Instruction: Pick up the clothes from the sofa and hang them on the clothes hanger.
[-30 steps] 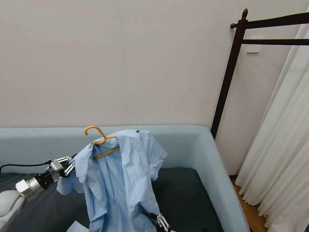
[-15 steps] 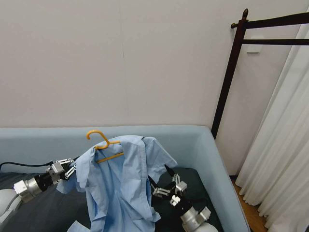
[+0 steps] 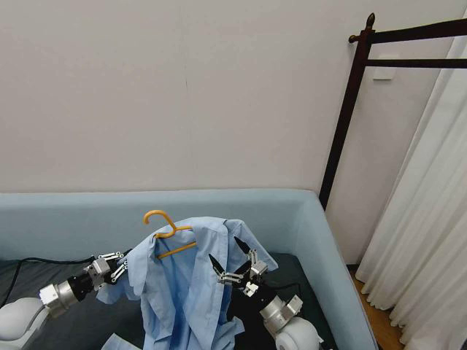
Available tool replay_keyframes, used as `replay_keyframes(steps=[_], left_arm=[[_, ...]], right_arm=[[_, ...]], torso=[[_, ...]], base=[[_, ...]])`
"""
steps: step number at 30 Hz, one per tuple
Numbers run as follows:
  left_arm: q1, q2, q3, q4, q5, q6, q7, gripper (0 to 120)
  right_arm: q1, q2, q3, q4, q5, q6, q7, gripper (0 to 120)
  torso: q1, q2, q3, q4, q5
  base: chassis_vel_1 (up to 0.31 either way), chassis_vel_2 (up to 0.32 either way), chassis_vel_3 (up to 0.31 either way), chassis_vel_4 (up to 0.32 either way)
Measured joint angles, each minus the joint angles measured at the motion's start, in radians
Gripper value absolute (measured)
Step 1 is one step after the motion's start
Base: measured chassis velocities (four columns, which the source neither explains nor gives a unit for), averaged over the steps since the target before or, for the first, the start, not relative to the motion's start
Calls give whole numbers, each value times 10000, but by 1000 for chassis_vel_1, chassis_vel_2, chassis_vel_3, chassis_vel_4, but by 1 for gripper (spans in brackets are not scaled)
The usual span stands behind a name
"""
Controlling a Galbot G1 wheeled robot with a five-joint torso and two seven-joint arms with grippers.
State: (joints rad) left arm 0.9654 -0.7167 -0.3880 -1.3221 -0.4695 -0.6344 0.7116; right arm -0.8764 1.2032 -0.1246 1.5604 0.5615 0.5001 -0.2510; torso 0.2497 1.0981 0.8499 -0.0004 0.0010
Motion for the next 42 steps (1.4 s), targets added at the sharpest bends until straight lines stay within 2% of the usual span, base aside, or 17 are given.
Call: replay_keyframes(steps=[4,6,8,11,12,14,15,17,20,21,23,27,35,39,42], left_arm=[[-161,-113,95,212,93,-55,7,4],[-171,-123,106,227,100,-61,8,4],[-236,-178,168,285,117,-82,20,4],[-264,-194,190,308,120,-93,26,4],[-285,-205,208,322,123,-101,31,4],[-354,-238,261,387,140,-126,38,4],[-354,-238,261,387,140,-126,38,4],[-500,-294,366,587,216,-212,43,4],[-672,-337,495,808,324,-280,44,4],[-672,-337,495,808,324,-280,44,4],[-771,-345,590,883,334,-290,47,4],[-884,-378,703,930,383,-290,48,4],[-1197,-732,961,1124,905,-105,-74,4],[-1316,-929,1103,1146,878,186,-323,4],[-1320,-1121,1319,1091,307,598,-748,4]], right_arm=[[161,91,-20,-105,-17,-172,-42,69],[170,99,-20,-114,-17,-195,-46,68],[205,128,-14,-151,-40,-334,-56,54],[224,140,-10,-174,-70,-387,-56,49],[232,147,-9,-184,-82,-410,-58,43],[260,164,4,-202,-97,-465,-77,34],[260,164,4,-202,-97,-465,-77,34],[305,170,25,-198,-59,-506,-108,25],[420,74,155,-151,-247,-802,-70,10],[420,74,155,-151,-247,-802,-70,10],[584,-119,242,-43,-294,-1098,-158,1],[952,-429,283,7,-436,-1240,-533,0],[2681,-1372,291,62,-611,-1426,-2368,0],[3300,-1603,281,87,-598,-1165,-3246,0],[3654,-1615,279,80,-976,-640,-3718,0]], torso=[[0,0,0,1,0],[0,0,0,1,0],[0,0,0,0,0],[0,0,0,0,0],[0,0,0,0,0],[0,0,0,0,0],[0,0,0,0,0],[0,0,0,0,0],[0,0,0,1,0],[0,0,0,1,0],[0,0,0,0,1],[0,0,0,0,3],[1,0,0,1,0],[1,-1,-1,0,2],[0,-1,0,1,1]], base=[[0,0,0,0],[0,0,0,0],[0,0,0,0],[0,0,0,0],[0,0,0,0],[0,0,0,0],[0,0,0,0],[0,0,0,0],[0,0,0,0],[0,0,0,0],[0,0,0,0],[0,0,0,0],[0,0,0,0],[0,0,0,0],[0,0,0,0]])
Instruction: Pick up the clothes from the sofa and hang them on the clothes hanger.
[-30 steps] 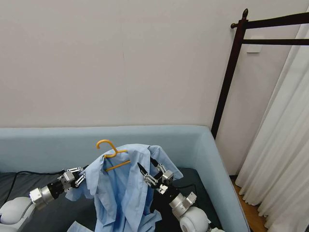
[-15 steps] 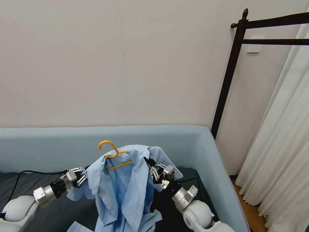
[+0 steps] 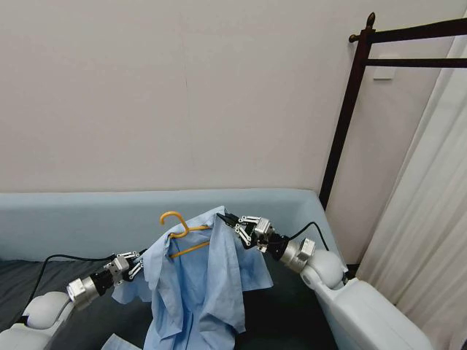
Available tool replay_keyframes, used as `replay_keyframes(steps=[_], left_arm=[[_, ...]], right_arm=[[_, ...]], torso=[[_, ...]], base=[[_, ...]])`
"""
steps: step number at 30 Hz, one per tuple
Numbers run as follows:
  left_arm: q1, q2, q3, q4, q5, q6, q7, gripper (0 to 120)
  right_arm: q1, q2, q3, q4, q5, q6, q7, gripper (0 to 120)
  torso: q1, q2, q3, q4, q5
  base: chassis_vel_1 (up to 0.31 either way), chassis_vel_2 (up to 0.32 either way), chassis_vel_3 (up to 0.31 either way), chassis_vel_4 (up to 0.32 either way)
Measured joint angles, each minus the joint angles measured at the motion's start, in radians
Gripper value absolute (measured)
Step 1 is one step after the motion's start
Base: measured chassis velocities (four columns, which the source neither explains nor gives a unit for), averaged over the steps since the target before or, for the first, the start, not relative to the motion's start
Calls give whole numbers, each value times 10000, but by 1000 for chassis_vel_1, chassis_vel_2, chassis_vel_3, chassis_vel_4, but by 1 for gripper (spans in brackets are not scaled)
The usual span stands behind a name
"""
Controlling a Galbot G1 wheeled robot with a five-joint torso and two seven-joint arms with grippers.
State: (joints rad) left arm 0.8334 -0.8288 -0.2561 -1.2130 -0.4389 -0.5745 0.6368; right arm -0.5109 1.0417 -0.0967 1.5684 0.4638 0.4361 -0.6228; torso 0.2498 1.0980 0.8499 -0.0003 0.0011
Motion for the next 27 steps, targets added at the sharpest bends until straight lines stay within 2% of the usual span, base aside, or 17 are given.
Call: replay_keyframes(steps=[3,6,13,16,18,23,24,27], left_arm=[[-3,-97,74,-36,-241,114,-127,4],[-21,-205,227,-185,-482,251,-298,4],[-37,-229,302,-398,-598,303,-420,4],[10,-143,227,-542,-708,352,-534,4],[10,-91,181,-563,-715,368,-583,4],[-252,387,109,-555,-1073,473,-684,4],[-252,387,109,-555,-1073,473,-684,4],[-529,816,139,-533,-1458,531,-503,4]], right_arm=[[34,69,44,-23,-492,363,-68,0],[-137,229,239,-40,-1870,1108,-196,0],[-650,325,347,-84,-3016,1502,-99,0],[-1334,360,378,-300,-4503,1723,1276,0],[-1500,348,377,-325,-4649,1754,1409,4],[-2262,323,141,-311,-4730,2012,1793,26],[-2262,323,141,-311,-4730,2012,1793,26],[-2674,237,100,-214,-4021,1963,1945,39]], torso=[[0,0,0,1,0],[0,0,0,2,0],[0,0,0,-1,0],[0,0,0,0,-2],[0,0,0,-1,-1],[-1,0,0,1,-2],[-1,0,0,1,-2],[0,0,0,1,-2]], base=[[0,0,0,0],[0,0,0,0],[0,0,0,0],[0,0,0,0],[0,0,0,0],[0,0,0,0],[0,0,0,0],[0,0,0,0]])
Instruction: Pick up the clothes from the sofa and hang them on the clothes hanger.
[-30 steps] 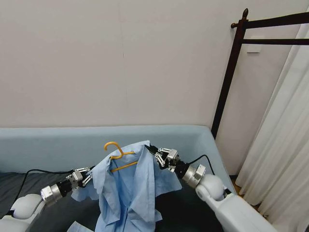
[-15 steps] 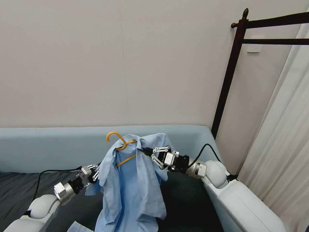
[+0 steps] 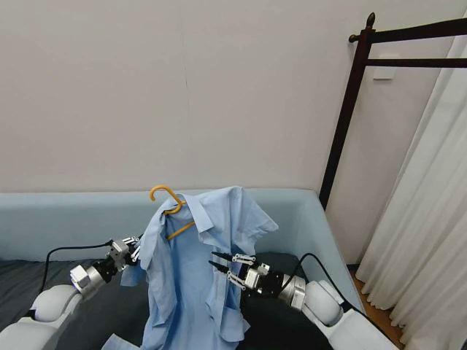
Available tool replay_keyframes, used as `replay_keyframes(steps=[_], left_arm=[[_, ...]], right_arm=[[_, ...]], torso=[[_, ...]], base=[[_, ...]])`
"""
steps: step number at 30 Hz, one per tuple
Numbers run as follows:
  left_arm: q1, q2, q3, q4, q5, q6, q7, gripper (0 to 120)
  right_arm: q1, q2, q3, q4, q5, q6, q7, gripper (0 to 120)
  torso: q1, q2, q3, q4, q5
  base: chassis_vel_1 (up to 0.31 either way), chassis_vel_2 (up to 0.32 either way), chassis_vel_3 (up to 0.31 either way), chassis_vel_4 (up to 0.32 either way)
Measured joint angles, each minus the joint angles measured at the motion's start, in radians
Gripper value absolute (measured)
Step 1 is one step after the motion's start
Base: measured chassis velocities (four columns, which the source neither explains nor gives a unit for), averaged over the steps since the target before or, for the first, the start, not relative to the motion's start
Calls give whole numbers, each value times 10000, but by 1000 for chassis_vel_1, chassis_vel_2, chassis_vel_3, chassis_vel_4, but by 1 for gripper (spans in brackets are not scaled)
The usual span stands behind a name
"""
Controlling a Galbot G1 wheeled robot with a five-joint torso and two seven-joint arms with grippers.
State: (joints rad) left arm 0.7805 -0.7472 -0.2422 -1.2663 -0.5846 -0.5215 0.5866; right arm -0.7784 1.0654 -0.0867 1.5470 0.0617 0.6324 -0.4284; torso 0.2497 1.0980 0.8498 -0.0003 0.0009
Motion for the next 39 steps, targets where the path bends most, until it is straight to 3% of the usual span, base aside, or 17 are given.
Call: replay_keyframes(steps=[5,8,11,12,16,20,25,28,33,36,39], left_arm=[[-852,988,329,259,-622,13,1154,4],[-1600,1554,736,481,-1070,47,1850,4],[-3592,2438,1933,889,-2354,444,2776,4],[-3592,2438,1933,889,-2354,444,2776,4],[-5824,2924,2924,1251,-3385,989,3691,4],[-6936,3041,3506,1427,-3751,1392,4325,4],[-6829,2983,3545,1372,-3506,1453,4620,4],[-6114,2852,3128,1184,-3122,1467,4837,4],[-5420,2788,2787,1048,-2273,1368,5426,4],[-4931,2833,2574,895,-1896,1286,5656,4],[-4637,2831,2484,829,-1759,1171,5683,4]], right_arm=[[-268,-249,242,294,2189,-488,27,58],[-246,-360,466,430,2724,-644,218,65],[-142,-538,1010,571,2909,-706,184,80],[-142,-538,1010,571,2909,-706,184,80],[-239,-722,1291,788,2950,-718,111,97],[-452,-844,1444,961,2962,-704,75,100],[-688,-907,1528,1153,3160,-647,149,100],[-753,-1046,1529,1370,3642,-733,363,100],[-657,-1618,1510,2173,5321,-1708,520,100],[-451,-2186,1500,2686,6667,-2703,-128,100],[-315,-2490,1579,2636,6929,-3089,-651,100]], torso=[[-1,0,0,-1,-2],[-1,0,0,1,-1],[0,0,0,1,-1],[0,0,0,1,-1],[0,0,0,-4,5],[0,1,-1,0,7],[0,1,0,-1,2],[0,0,1,-1,-2],[0,1,0,-2,2],[0,1,0,0,1],[0,1,0,2,0]], base=[[0,0,0,0],[0,0,0,0],[0,0,0,0],[0,0,0,0],[0,0,0,0],[0,0,0,0],[0,0,0,0],[0,0,0,0],[0,0,0,0],[0,0,0,0],[0,0,0,0]])
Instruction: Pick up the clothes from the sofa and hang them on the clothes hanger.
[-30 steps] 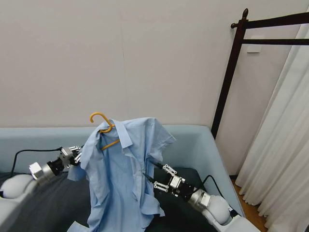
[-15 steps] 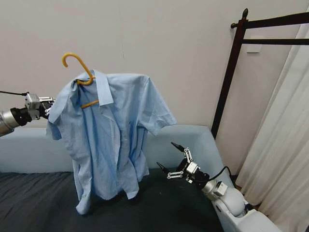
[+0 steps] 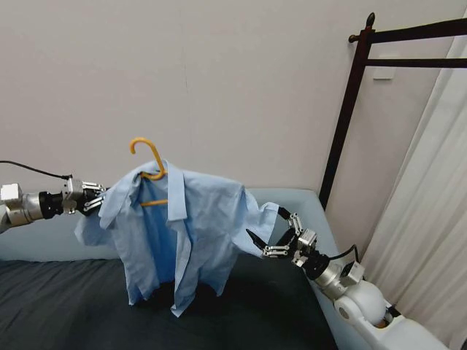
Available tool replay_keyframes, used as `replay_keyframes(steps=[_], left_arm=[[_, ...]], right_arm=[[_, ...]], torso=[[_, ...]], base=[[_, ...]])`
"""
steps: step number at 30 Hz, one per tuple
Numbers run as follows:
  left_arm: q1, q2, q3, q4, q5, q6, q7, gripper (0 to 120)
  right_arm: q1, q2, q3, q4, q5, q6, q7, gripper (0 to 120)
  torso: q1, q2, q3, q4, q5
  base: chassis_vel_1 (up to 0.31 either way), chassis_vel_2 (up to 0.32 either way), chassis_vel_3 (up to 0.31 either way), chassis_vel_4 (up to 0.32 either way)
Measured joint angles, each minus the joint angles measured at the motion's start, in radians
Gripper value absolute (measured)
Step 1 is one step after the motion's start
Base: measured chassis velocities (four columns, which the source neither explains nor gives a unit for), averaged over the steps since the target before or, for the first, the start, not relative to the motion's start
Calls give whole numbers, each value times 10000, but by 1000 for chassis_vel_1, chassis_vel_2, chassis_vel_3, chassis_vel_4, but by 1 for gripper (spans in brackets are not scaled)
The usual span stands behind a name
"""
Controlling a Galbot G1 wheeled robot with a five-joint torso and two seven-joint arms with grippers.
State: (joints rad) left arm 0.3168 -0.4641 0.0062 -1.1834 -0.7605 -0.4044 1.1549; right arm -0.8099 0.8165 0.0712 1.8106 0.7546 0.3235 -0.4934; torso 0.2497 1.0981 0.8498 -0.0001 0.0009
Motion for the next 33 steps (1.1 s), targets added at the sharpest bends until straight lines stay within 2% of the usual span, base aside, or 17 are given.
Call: replay_keyframes(steps=[2,9,13,16,21,25,27,30,33], left_arm=[[69,-88,-19,52,101,-107,-8,4],[-37,-167,-49,362,267,-366,-221,4],[-167,-185,-46,457,355,-385,-208,4],[-207,-211,-30,457,455,-385,-141,4],[-220,-374,-2,488,746,-421,116,4],[-39,-779,48,417,879,-480,310,4],[-8,-896,89,401,942,-498,325,4],[47,-1546,263,466,1342,-629,429,4],[19,-1941,352,571,1572,-700,548,4]], right_arm=[[-72,-290,443,-266,-598,-275,-377,100],[-1137,-936,2226,-766,-2548,-890,-2188,100],[-1221,-934,2880,-847,-3221,-1152,-2186,100],[-1189,-998,2913,-710,-2831,-1343,-1789,100],[-798,-1138,2044,-344,-1316,-1551,-1091,100],[695,-1020,247,-554,-54,-1709,-1182,100],[987,-951,-39,-656,42,-1776,-1307,100],[1849,-705,-1042,-1038,114,-2125,-2002,100],[2150,-625,-1462,-1191,92,-2247,-2487,100]], torso=[[0,0,0,5,1],[0,0,0,-12,6],[0,0,0,-1,4],[0,-1,0,1,5],[0,0,0,-5,1],[0,0,1,2,0],[0,0,0,3,2],[1,-1,1,2,-1],[1,0,1,-5,0]], base=[[0,0,0,0],[0,0,0,0],[0,0,0,0],[0,0,0,0],[0,0,0,0],[0,0,0,0],[0,0,0,0],[0,0,0,0],[0,0,0,0]])
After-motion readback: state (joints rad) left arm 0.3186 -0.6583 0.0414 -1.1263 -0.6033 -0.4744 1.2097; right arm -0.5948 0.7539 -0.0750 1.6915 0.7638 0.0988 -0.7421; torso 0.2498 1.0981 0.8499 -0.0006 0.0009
